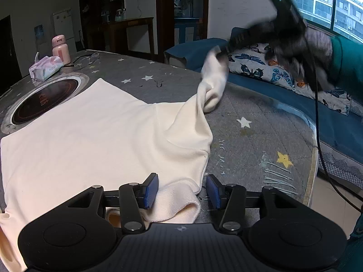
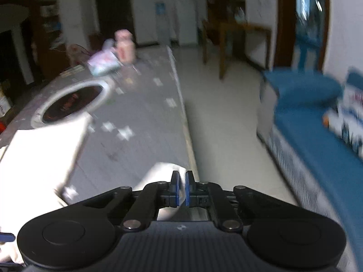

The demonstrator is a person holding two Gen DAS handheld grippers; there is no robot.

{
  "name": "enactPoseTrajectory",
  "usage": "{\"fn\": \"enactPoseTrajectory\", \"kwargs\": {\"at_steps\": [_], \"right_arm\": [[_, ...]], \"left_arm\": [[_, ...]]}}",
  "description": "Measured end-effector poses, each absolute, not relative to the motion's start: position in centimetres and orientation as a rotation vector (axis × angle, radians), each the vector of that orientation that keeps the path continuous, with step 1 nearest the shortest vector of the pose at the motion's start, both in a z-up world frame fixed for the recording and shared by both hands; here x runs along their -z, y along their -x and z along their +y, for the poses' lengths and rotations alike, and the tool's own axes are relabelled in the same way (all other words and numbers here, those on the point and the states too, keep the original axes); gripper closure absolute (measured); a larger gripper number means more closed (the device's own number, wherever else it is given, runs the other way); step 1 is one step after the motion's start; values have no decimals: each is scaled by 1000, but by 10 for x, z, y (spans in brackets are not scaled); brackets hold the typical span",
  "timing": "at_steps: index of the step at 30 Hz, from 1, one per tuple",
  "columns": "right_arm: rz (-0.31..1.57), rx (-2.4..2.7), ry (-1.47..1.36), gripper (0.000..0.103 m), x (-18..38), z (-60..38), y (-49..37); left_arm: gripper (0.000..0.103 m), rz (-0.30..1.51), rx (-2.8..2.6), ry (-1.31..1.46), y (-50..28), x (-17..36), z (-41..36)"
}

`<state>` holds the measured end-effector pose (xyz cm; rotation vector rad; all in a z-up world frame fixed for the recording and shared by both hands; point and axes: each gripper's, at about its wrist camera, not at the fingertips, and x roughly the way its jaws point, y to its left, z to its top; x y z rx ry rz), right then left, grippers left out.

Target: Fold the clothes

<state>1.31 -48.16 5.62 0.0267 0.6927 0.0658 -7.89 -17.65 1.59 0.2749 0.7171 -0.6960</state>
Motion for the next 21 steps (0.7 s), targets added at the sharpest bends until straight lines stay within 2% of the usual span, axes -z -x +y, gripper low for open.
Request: {"fn": "enactPoseTrajectory", "kwargs": {"at_steps": [7, 10, 14, 16, 19, 21], "right_arm": [[383, -129, 45, 99, -128, -459, 17], [448, -62, 45, 99, -111, -476, 13], [562, 30, 38, 90, -78, -502, 2], [605, 57, 36, 89, -65, -509, 0], [642, -19, 19, 88, -58, -498, 3], [674, -96, 26, 83, -53, -482, 1]], "left_arm": [[53, 711, 707, -271, 79, -15, -174], [51, 708, 712, -266, 79, -15, -173], [51, 704, 719, -274, 80, -14, -174], [51, 707, 722, -271, 80, -15, -173], [50, 713, 719, -266, 79, -15, -174], [49, 716, 716, -257, 79, -16, -174]]}}
